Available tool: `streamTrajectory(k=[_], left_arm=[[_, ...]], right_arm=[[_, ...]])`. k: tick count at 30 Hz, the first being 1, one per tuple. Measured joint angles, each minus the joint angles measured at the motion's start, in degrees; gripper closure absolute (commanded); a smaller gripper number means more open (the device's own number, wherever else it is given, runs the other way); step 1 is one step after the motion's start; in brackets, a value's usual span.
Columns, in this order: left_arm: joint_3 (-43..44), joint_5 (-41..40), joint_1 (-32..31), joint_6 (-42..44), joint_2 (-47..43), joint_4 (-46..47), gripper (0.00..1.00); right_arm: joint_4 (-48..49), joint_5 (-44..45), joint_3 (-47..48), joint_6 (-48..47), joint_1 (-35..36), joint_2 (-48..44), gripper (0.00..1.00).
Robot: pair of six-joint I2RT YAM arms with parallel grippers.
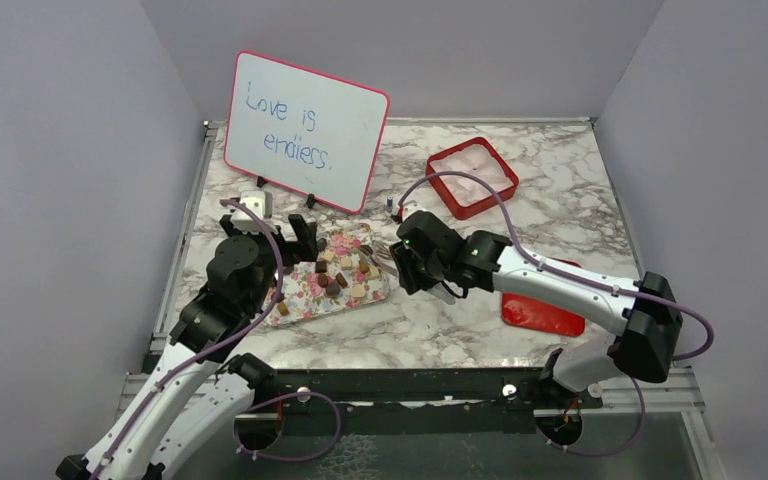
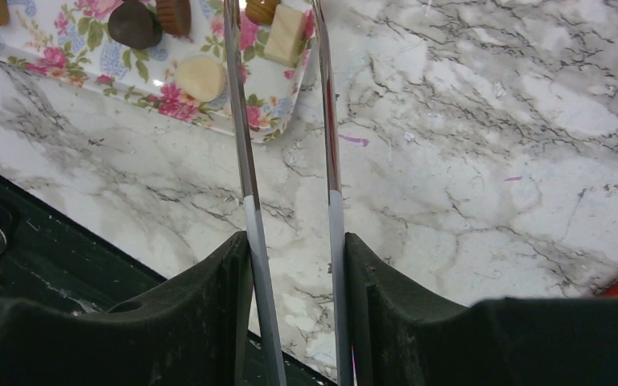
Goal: Pack the chocolate
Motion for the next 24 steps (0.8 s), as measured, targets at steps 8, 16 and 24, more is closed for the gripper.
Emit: streamTrajectory(k=[8, 16, 24], left_arm=[[-1.86, -5.29, 0.00, 0.85, -5.90, 0.31, 0.01], [-2.03, -7.52, 0.00, 1.16, -7.48, 1.38, 0.01], [-2.75, -7.87, 0.00, 1.38, -7.78, 1.38, 0.01]], right_arm=[[-1.66, 0.35, 4.26, 2.10, 2.69, 4.37, 0.57], [-5.03, 2.29, 8.83, 3.10, 4.00, 9.09, 0.57], [-6.99, 3.04, 10.36, 3.19, 4.76, 11.67, 0.57]])
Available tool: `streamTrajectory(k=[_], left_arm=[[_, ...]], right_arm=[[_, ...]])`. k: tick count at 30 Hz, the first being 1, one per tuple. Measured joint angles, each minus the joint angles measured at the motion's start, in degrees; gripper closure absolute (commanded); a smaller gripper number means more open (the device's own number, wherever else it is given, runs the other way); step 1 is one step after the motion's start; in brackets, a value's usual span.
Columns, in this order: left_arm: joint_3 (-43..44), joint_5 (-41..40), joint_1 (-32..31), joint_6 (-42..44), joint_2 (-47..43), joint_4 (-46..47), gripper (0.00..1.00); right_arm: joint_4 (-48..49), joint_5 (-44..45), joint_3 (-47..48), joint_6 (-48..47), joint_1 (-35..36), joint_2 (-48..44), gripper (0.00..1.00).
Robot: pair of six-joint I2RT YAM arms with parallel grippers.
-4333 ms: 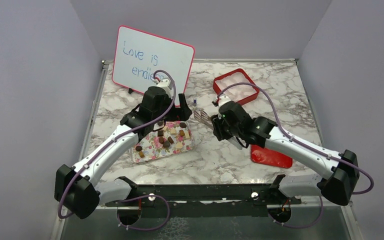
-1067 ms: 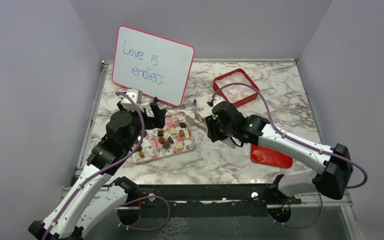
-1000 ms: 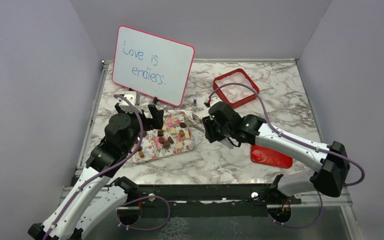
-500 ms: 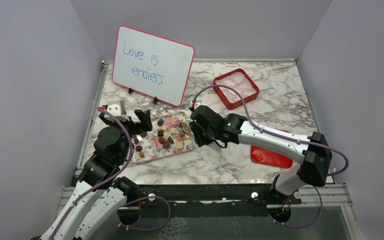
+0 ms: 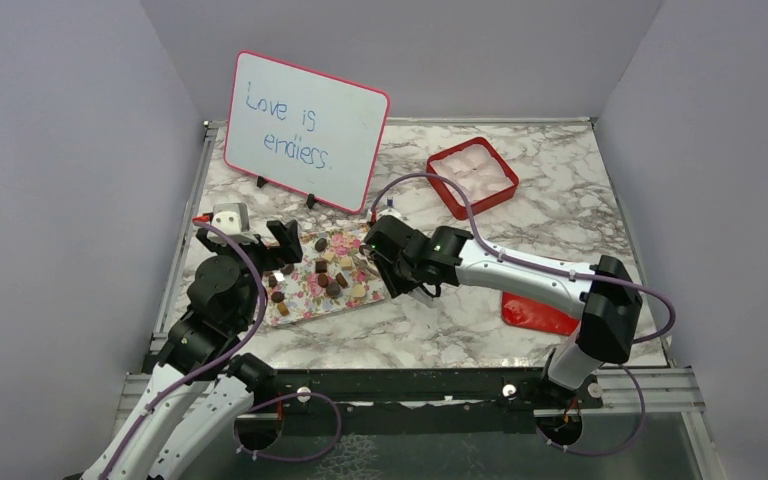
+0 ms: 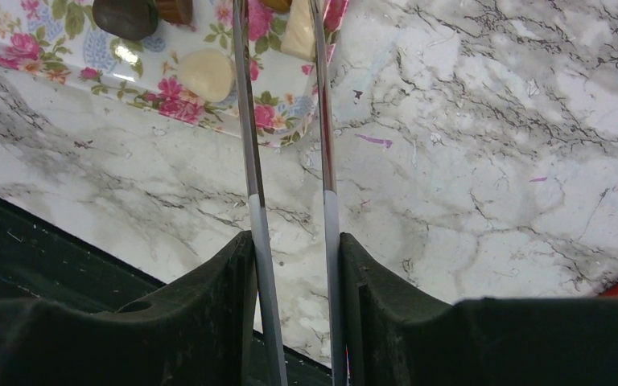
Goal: Pack the chocolate
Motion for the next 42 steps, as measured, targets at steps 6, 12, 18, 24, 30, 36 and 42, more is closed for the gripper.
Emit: streamTrajectory(k=[6, 12, 18, 24, 30, 36, 42], left_arm=[[-0.02, -0.20, 0.00, 0.02, -0.15, 0.00, 0.01], [-0.04, -0.35, 0.00, 0.02, -0.31, 0.00, 0.01], [-0.07, -0.39, 0.00, 0.02, -0.66, 0.00, 0.01], [-0.07, -0.39, 0.00, 0.02, -0.83, 0.00, 0.01], [-0.07, -0.39, 0.00, 0.02, -0.87, 0.00, 0.01], [-0.07, -0.39, 0.00, 0.02, -1.09, 0.00, 0.01], [-0.11, -0.39, 0.00, 0.00, -1.46, 0.02, 0.01]], right_arm=[[-0.17, 0.17, 0.44, -0.02, 0.57, 1.07, 0.58], [-1.29, 0.61, 1.62, -0.02, 1.18, 2.47, 0.59], [-2.54, 0.76, 3.30, -0.17, 1.99, 3.21, 0.59], [-2.89, 0.76, 3.74, -0.20, 2.67, 3.41, 0.59], [-3.69, 1.05, 4.46, -0.17, 2.99, 5.01, 0.60], [-4.31, 1.70, 4.92, -0.15, 3.48, 6.05, 0.69], [-4.31, 2.27, 4.92, 0.04, 3.58, 6.08, 0.72]])
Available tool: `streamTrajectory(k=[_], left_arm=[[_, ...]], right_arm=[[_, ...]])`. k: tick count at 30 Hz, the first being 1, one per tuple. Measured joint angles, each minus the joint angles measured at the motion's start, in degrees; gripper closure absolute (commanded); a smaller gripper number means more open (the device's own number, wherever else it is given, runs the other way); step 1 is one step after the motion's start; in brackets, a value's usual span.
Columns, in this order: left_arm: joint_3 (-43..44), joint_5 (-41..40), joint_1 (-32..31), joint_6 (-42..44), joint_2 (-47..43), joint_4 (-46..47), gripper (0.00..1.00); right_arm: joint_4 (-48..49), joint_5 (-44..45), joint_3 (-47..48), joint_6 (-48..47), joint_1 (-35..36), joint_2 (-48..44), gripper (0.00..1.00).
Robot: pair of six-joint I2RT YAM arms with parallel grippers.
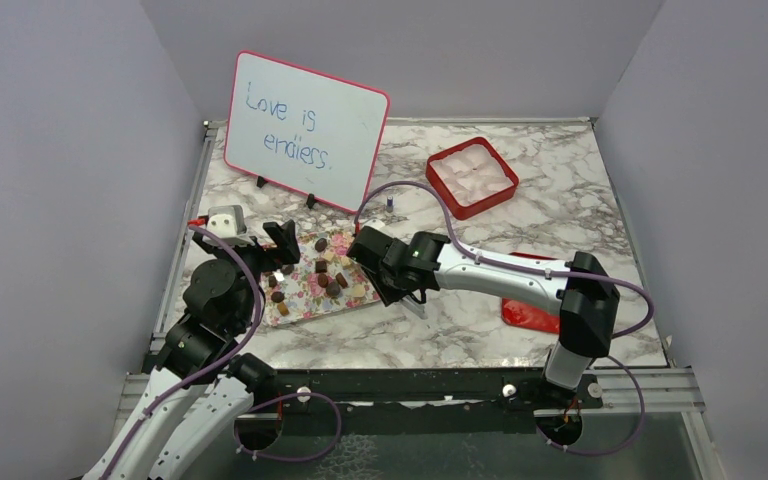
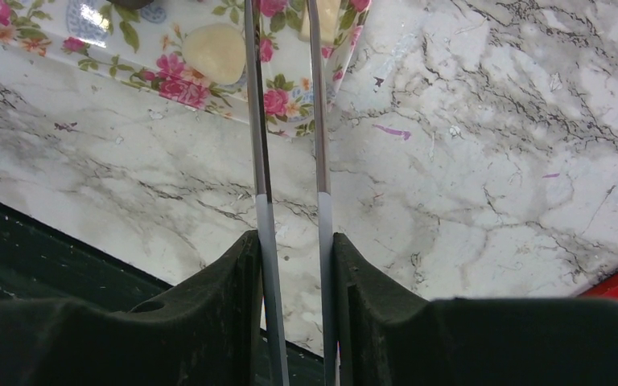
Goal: Pack the chocolate
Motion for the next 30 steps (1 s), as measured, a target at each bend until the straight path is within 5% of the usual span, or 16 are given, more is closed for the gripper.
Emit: streamTrajectory(k=[30], left_arm=[[-0.70, 1.57, 0.00, -0.13, 1.64, 0.11, 0.01]], right_arm=[[1.79, 5.25, -2.08, -0.31, -1.42, -8.15, 0.75]])
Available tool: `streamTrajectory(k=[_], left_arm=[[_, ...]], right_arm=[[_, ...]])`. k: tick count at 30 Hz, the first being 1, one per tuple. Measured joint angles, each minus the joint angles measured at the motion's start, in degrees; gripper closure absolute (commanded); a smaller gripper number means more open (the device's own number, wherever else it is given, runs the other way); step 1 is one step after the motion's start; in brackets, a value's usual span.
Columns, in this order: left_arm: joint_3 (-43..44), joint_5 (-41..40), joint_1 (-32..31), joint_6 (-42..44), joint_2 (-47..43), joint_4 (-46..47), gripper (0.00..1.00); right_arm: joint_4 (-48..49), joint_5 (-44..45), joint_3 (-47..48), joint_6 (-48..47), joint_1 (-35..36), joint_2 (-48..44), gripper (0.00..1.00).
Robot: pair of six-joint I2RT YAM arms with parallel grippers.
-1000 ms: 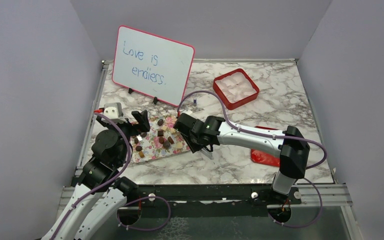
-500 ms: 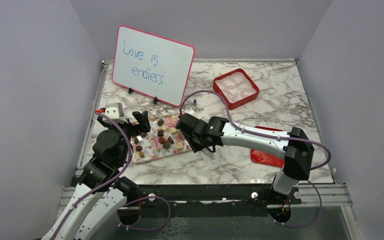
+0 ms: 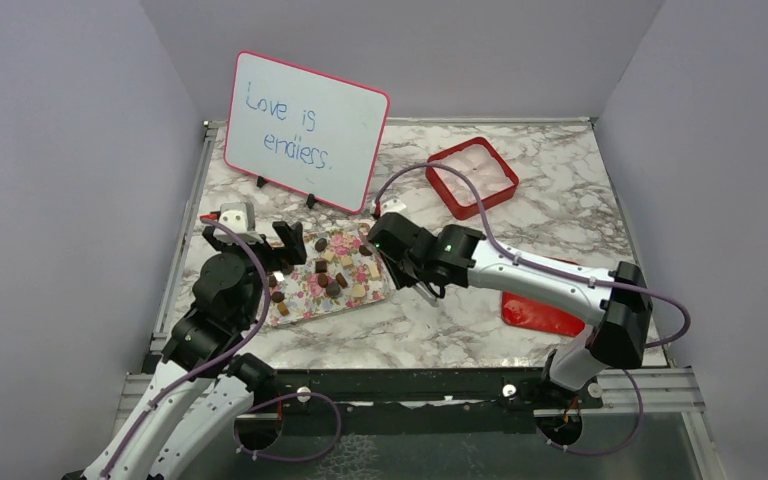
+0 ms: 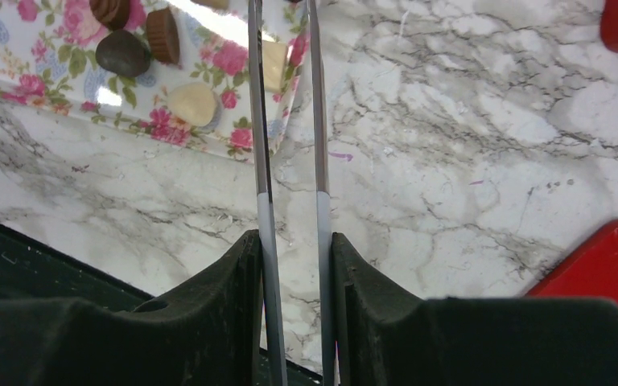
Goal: Pack the chocolate
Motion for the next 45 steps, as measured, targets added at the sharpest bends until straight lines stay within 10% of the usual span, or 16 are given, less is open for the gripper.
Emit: streamTrajectory(k=[27, 45], left_arm=[[-0.13, 2.25, 0.00, -0.04, 2.89, 0.26, 0.01], [-0.74, 2.38, 0.00, 0.13, 2.58, 0.70, 0.01]], right_arm=[[12.50, -8.59, 1.05, -8.37, -38.16, 0.50, 0.75], [18.47, -16.83, 2.29, -8.44, -42.47, 11.04, 0.75]])
